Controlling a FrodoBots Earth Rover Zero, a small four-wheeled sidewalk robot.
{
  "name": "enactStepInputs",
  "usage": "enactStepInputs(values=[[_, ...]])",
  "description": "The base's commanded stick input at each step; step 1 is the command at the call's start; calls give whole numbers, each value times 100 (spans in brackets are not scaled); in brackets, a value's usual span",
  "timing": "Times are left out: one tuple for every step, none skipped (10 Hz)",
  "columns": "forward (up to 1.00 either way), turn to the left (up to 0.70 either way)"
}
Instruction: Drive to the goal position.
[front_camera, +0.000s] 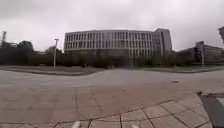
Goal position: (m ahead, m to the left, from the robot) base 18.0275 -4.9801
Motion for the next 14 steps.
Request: enactStepInputs(values=[[70,0],[70,0],[70,0],[70,0],[70,0],[70,0],[70,0],[70,-7],[70,-26],[70,-15],[70,0],[70,0],[70,0],[70,0]])
